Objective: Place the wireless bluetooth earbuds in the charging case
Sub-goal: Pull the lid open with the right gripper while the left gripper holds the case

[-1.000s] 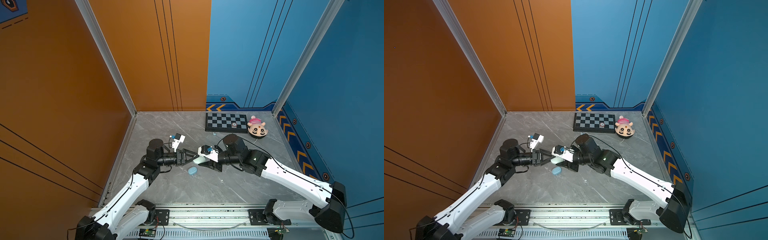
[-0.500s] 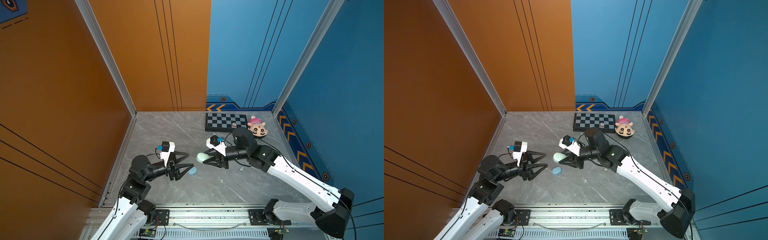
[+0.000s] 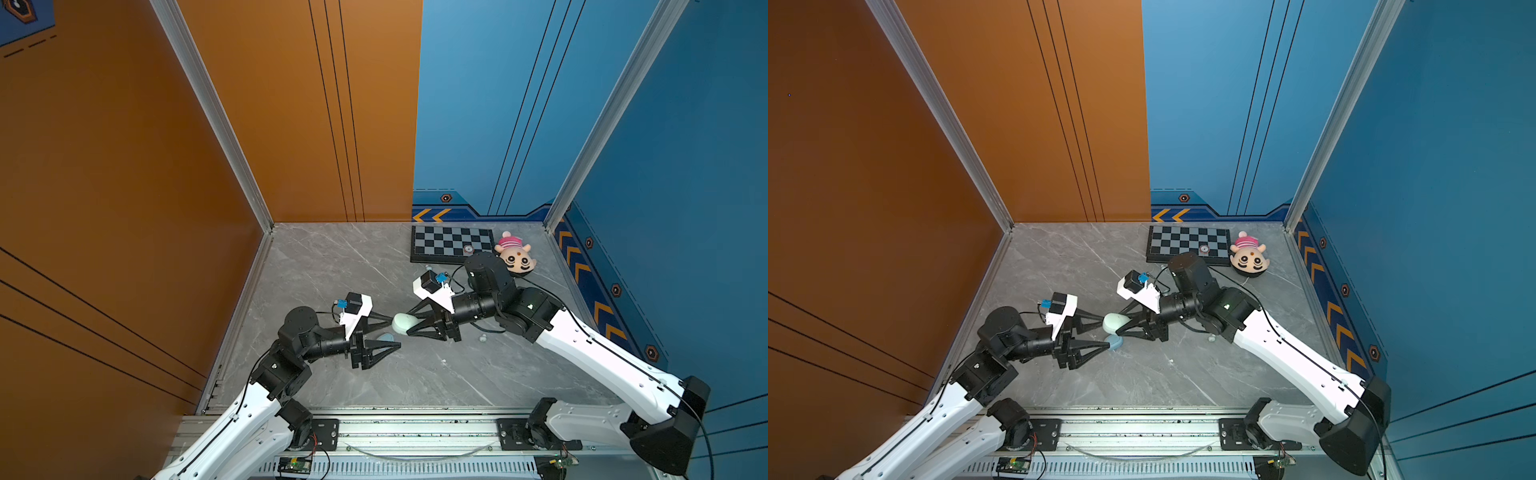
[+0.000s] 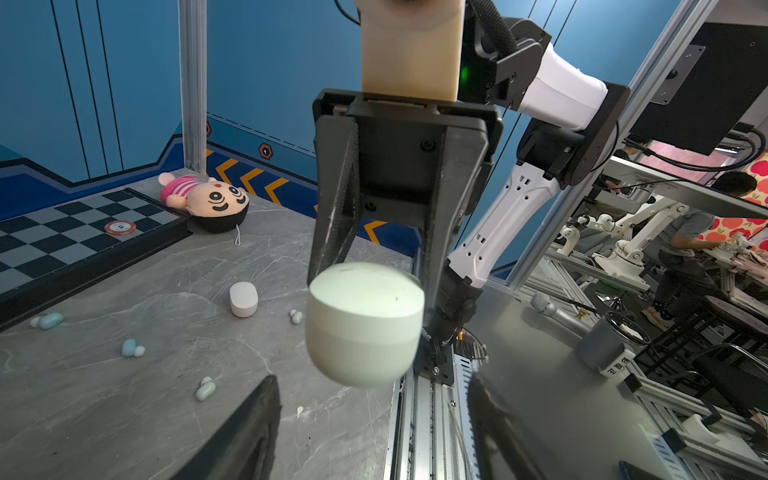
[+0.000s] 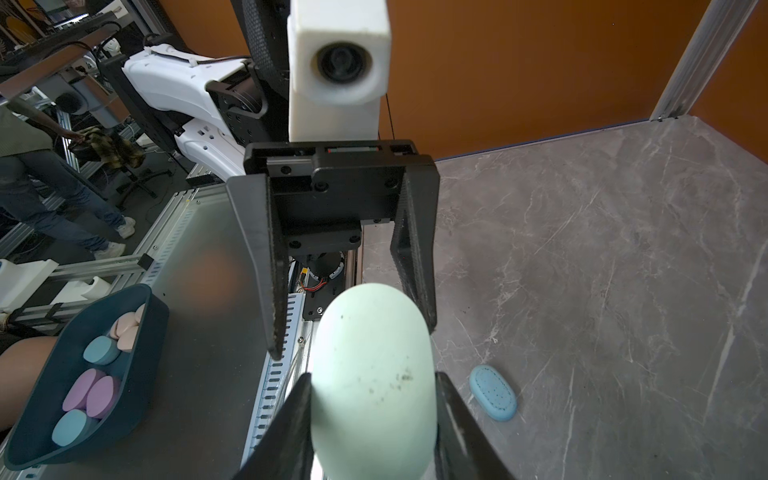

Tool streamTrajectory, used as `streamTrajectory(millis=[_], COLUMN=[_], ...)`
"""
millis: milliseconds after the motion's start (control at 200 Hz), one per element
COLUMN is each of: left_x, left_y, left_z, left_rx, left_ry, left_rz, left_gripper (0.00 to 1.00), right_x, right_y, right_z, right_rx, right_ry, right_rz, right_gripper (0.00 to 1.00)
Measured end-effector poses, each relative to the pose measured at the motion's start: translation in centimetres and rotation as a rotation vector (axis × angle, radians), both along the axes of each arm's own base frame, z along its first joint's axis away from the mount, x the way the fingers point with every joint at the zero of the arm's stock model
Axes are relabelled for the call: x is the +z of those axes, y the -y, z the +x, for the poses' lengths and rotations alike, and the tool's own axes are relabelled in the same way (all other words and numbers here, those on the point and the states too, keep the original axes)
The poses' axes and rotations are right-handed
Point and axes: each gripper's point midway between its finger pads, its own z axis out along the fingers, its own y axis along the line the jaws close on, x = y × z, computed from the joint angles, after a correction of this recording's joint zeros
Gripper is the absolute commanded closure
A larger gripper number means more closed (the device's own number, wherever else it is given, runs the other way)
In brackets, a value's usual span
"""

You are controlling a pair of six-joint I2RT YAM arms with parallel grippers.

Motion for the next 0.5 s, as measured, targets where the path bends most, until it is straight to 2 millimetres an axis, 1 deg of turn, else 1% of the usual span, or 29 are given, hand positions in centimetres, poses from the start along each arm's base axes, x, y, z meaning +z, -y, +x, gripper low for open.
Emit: streamTrajectory(millis=[115, 330, 501], left_x=[0.17, 0.74, 0.49], left_y=[0.18, 0.32, 0.53], left_z=[0.11, 0.10, 0.12], left_rx=[-0.001, -0.004, -0.010], left_ry=[0.008, 0.031, 0.026], left_rz=[0.004, 0.001, 0.008], left_gripper=[0.34, 0.34, 0.42], right_x=[-0.18, -0.45, 0.02], right_y=[-0.17, -0.32, -0.53], right_z=[-0.16, -0.41, -0.53], right_rx=[0.008, 0.020, 0.027], right_ry=[-0.007, -0.018, -0.011], right_rz=[-0.004, -0.011, -0.003], right_gripper=[0.82, 0.82, 0.83])
